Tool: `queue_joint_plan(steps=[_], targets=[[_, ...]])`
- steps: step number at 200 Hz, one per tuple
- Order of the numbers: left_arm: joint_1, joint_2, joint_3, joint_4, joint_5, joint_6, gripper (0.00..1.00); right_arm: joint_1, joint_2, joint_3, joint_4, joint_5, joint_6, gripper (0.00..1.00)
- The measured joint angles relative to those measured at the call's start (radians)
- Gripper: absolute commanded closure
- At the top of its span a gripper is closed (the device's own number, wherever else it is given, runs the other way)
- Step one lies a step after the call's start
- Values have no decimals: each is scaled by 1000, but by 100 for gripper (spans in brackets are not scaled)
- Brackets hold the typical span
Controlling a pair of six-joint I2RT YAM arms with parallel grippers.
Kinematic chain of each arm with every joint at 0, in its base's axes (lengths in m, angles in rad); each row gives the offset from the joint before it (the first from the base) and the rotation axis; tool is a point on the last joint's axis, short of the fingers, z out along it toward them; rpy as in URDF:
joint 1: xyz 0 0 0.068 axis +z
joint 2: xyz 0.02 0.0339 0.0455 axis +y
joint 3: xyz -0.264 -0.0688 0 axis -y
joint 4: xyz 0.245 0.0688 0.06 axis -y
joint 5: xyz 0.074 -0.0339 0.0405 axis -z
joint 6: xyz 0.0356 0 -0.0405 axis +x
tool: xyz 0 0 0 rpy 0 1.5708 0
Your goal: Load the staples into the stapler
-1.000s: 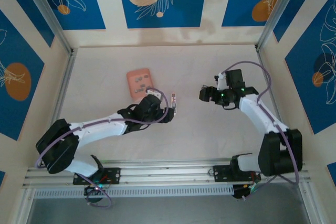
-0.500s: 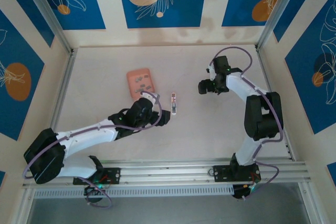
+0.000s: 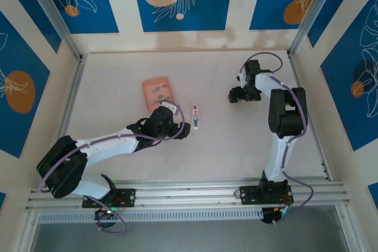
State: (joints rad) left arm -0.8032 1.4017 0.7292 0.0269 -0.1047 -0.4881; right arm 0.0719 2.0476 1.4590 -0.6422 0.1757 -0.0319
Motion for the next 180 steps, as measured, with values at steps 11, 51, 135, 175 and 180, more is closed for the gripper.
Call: queue_joint_plan(steps=[11, 51, 135, 175, 180], targets=[[14, 2, 0, 0, 11, 0, 13, 12, 20, 17, -8, 18, -12, 14], [41, 3, 0, 34, 49, -2, 13, 37, 36, 41, -24, 60, -50, 23], [49, 18, -44, 114, 72, -10, 14, 89, 35, 26, 21, 91, -84, 37], [60, 17, -50, 122, 80, -10, 14, 119, 32, 20, 36, 122, -99, 50], [60, 17, -51, 124, 80, -10, 14, 124, 32, 20, 37, 126, -102, 51]])
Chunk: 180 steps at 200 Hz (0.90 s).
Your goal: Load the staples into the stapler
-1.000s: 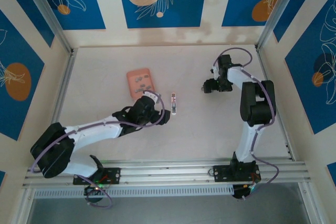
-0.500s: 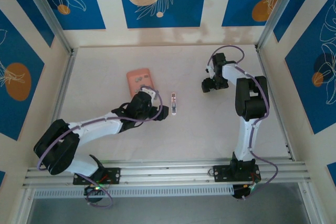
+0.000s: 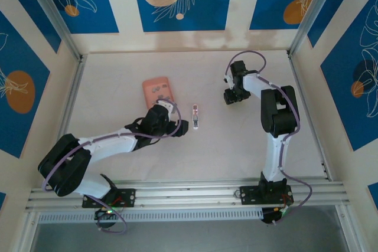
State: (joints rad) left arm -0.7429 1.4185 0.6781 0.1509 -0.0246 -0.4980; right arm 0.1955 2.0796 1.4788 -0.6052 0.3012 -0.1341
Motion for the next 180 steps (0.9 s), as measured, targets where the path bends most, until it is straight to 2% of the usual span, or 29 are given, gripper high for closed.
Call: queue_joint_plan(steps=[13, 31, 49, 69, 93, 106, 120, 141, 163, 180], targets=[[3, -2, -5, 3, 4, 0, 14, 11, 0, 0, 0, 13, -5, 55], [8, -5, -11, 6, 13, 0, 14, 15, 0, 2, 0, 16, -7, 55], [15, -18, -24, 7, 22, 0, 14, 18, 0, 5, -3, 17, -7, 49], [27, -35, -38, 7, 35, 0, 14, 23, 1, 7, 3, 22, -10, 37], [48, -43, -49, 8, 58, -1, 15, 35, 5, 13, 7, 48, -12, 34], [57, -45, -53, 5, 71, -2, 14, 43, 12, 26, -2, 67, -19, 36], [66, -48, -53, 2, 86, -8, 15, 52, 19, 36, -13, 77, -26, 44], [77, -54, -53, -16, 107, -8, 15, 65, 19, 39, -17, 84, -29, 50], [87, -58, -47, -55, 131, -8, 15, 66, 19, 39, -17, 74, -29, 51], [95, -58, -32, -88, 151, -5, 15, 66, 19, 39, -16, 65, -29, 48]])
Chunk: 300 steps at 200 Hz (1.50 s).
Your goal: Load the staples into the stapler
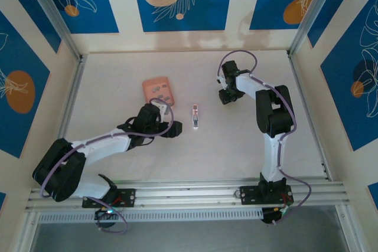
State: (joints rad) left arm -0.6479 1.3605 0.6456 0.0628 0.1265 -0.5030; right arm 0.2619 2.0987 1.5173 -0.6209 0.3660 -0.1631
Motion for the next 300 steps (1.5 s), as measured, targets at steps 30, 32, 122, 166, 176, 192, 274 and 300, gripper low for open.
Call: queue_joint_plan(steps=[30, 32, 122, 166, 176, 192, 274, 300], targets=[[16, 11, 48, -57, 38, 5, 16, 0, 0, 0, 4, -6, 15, 43], [18, 14, 52, -62, 40, 5, 16, 0, 0, 0, 4, -7, 16, 45], [24, 43, 77, -95, 44, 6, 18, -27, -13, -31, 40, -117, 6, 67], [24, 16, 77, -98, 34, 3, 18, -35, -111, -181, 149, -154, 10, 67], [24, 4, 77, -99, 39, -2, 18, -35, -158, -234, 170, -162, 16, 67], [24, -19, 84, -105, 54, -11, 18, -34, -269, -334, 212, -181, 26, 67], [24, -128, 121, 15, 227, -96, 21, 146, -914, -826, 575, -380, -21, 70], [24, -121, 125, 72, 286, -128, 24, 241, -1010, -959, 683, -417, -105, 71]])
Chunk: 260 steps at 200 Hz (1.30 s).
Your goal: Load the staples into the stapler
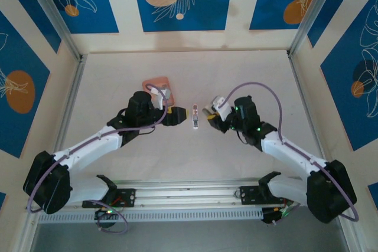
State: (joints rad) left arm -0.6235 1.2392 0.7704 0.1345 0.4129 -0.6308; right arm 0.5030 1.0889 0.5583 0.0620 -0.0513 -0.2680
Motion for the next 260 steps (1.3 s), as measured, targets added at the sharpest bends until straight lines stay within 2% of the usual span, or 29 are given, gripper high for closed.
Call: queue_joint_plan(steps=[46, 96, 125, 189, 260], targets=[[-1, 81, 24, 92, 89, -63, 29, 108, -25, -55, 100, 35, -90, 72], [-13, 175, 23, 211, 161, -124, 38, 126, 0, -55, 187, 63, -108, 72], [-20, 196, 24, 225, 172, -120, 45, 129, 17, -54, 201, 63, -108, 72], [-38, 203, 25, 225, 174, -108, 49, 138, 30, -39, 225, 68, -89, 71], [-55, 227, 43, 225, 178, -82, 69, 165, 45, -37, 230, 95, -74, 71]])
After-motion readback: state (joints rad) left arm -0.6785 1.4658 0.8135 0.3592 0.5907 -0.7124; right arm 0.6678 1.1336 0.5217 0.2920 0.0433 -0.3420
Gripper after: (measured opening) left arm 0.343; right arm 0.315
